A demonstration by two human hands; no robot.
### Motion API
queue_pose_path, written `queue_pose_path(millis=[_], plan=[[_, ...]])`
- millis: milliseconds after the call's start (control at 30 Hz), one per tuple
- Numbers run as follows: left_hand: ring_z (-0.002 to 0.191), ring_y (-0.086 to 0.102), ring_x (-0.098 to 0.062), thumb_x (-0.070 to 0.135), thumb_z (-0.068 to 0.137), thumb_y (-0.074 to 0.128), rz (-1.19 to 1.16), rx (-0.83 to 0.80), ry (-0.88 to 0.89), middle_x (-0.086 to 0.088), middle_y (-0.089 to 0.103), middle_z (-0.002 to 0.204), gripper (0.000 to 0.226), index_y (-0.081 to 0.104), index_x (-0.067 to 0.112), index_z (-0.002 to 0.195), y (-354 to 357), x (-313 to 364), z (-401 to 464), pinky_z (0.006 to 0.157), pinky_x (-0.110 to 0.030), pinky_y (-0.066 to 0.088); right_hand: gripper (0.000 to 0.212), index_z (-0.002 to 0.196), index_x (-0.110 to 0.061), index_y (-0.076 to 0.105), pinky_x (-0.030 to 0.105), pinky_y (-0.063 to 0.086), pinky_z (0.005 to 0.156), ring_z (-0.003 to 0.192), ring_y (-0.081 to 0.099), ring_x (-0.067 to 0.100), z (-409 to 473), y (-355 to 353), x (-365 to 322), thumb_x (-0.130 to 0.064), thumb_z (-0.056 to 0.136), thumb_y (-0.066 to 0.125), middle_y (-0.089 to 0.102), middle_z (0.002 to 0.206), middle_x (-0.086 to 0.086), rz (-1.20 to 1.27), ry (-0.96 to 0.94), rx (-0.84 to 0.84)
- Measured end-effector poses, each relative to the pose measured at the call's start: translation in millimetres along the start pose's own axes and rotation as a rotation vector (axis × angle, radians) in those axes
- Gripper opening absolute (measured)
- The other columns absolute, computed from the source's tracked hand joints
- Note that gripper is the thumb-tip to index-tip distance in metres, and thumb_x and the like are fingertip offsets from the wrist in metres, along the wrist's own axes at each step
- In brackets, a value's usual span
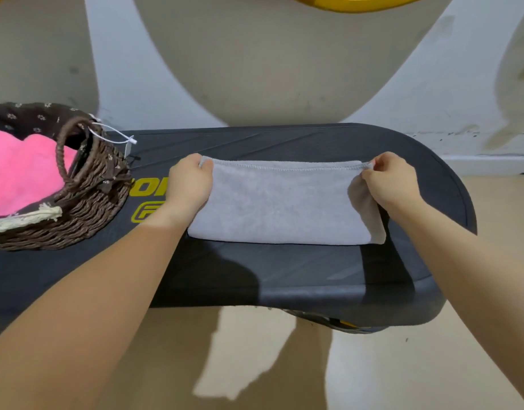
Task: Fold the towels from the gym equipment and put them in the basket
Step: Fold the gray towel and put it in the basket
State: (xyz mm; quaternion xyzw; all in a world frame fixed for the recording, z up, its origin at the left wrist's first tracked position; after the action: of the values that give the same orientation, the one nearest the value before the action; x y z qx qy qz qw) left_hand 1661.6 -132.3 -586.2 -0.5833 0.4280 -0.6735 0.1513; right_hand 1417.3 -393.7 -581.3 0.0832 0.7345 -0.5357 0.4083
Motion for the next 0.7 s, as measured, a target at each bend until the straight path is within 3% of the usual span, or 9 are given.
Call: queue_pose_path(millis=[167,267,400,600,700], plan=[[0.078,0.043,-0.034,0.025,0.098,0.032,0.211,0.071,0.044,-0.017,0.050,0.085,0.027,0.042,0.007,0.081,1.4,10.1,5.8,0.063,-0.033,0.027,0.026,0.115,-0.003,0.048,0.033,0.036,0.065,0.084,0.048,0.027,9.6,6.7,-4.2,-0.013,0.093,0.039,0.057,0.107,0.019,-0.185,0.020,0.029],[0.092,0.051,-0.044,0.026,0.100,0.030,0.331,0.093,0.087,-0.026,0.058,0.098,0.030,0.049,0.003,0.100,6.1,16.2,6.3,0.065,-0.035,0.028,0.026,0.117,-0.001,0.043,0.038,0.038,0.069,0.098,0.054,0.039,10.3,11.6,-2.8,-0.015,0.095,0.037,0.055,0.114,0.023,-0.287,0.082,0.039],[0.095,0.053,-0.046,0.025,0.101,0.028,0.405,0.094,0.115,-0.028,0.059,0.103,0.032,0.048,0.002,0.111,11.7,18.3,12.3,0.064,-0.037,0.029,0.027,0.121,-0.001,0.038,0.042,0.037,0.072,0.106,0.052,0.044,12.4,15.5,0.8,-0.012,0.096,0.037,0.053,0.119,0.025,-0.383,0.143,0.056],[0.097,0.056,-0.044,0.028,0.100,0.032,0.492,0.101,0.131,-0.023,0.058,0.111,0.035,0.041,0.003,0.122,19.9,18.4,4.3,0.064,-0.041,0.034,0.026,0.121,-0.001,0.035,0.039,0.033,0.069,0.104,0.053,0.041,6.2,21.0,-3.8,-0.009,0.096,0.034,0.054,0.116,0.024,-0.568,0.109,0.052],[0.119,0.044,-0.039,0.020,0.092,0.048,0.550,0.170,0.247,-0.019,0.041,0.136,0.054,0.028,0.002,0.139,16.9,31.8,-3.5,0.086,-0.046,0.039,0.037,0.128,0.000,0.035,0.044,0.038,0.081,0.116,0.045,0.041,-0.9,17.1,-24.9,-0.012,0.093,0.037,0.043,0.133,0.023,-0.632,-0.054,0.127]])
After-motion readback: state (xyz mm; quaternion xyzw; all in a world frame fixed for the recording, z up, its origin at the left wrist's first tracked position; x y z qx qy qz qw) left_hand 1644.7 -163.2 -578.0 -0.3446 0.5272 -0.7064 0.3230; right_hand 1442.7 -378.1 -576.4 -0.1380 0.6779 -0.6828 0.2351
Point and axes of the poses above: each hand's wrist, its own z-axis towards the middle knuckle, its own y-axis out of the palm, x = y × z, the point moved 10 cm from there along z, towards the middle knuckle
